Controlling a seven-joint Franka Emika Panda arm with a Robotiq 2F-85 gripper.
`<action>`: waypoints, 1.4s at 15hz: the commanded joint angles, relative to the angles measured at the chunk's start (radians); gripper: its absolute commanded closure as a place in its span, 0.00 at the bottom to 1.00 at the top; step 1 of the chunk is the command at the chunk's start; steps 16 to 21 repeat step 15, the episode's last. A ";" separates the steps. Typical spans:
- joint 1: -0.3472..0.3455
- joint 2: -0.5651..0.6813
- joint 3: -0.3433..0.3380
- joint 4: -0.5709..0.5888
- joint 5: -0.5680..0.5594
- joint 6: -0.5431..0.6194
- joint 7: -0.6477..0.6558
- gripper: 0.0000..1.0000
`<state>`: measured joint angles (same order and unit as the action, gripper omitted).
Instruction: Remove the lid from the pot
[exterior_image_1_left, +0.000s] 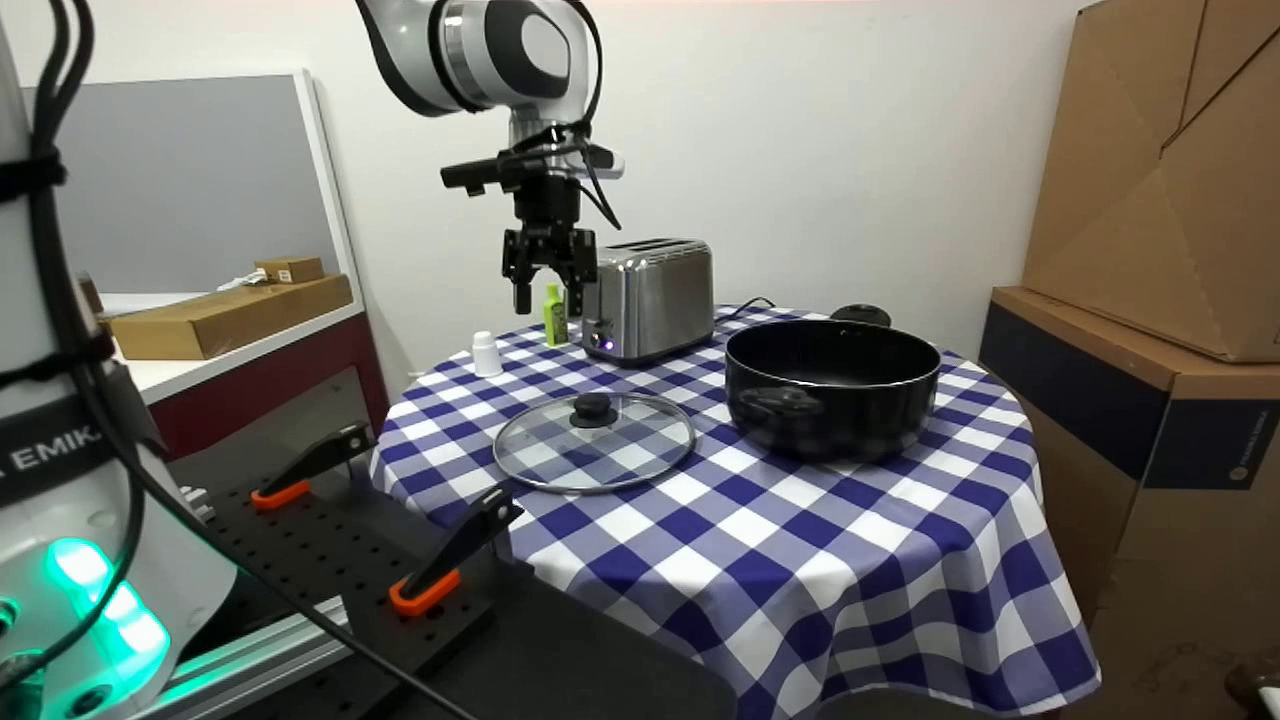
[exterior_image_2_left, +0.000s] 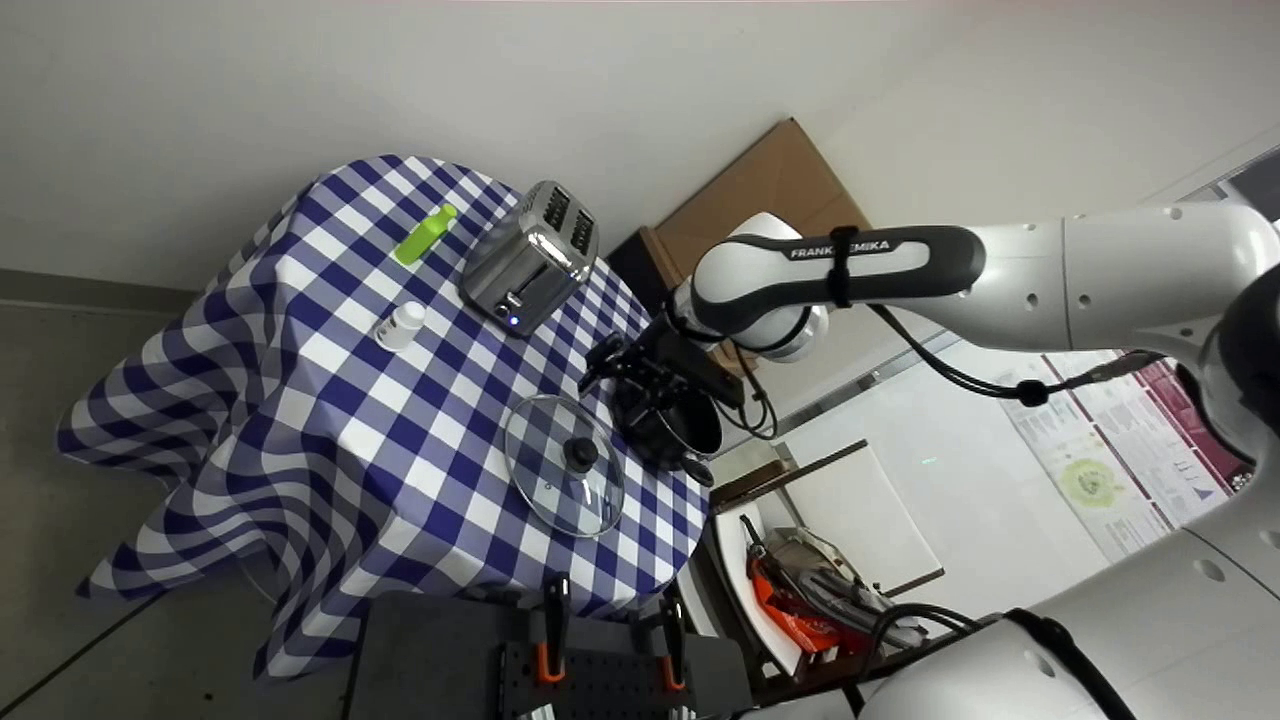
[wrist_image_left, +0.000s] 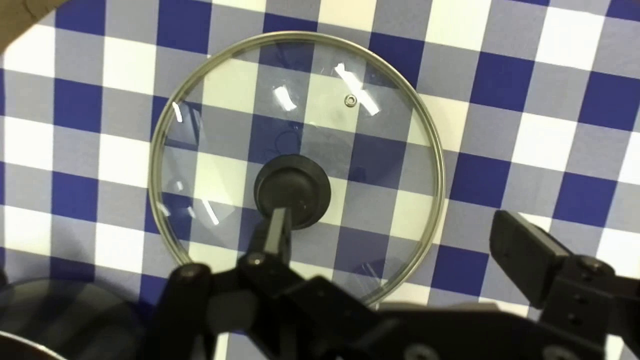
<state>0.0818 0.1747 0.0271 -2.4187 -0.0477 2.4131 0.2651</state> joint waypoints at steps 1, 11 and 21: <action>-0.009 -0.213 -0.010 -0.074 -0.028 -0.138 0.009 0.00; -0.039 -0.452 0.017 -0.066 -0.019 -0.354 0.002 0.00; -0.040 -0.457 0.018 -0.079 -0.019 -0.354 0.002 0.00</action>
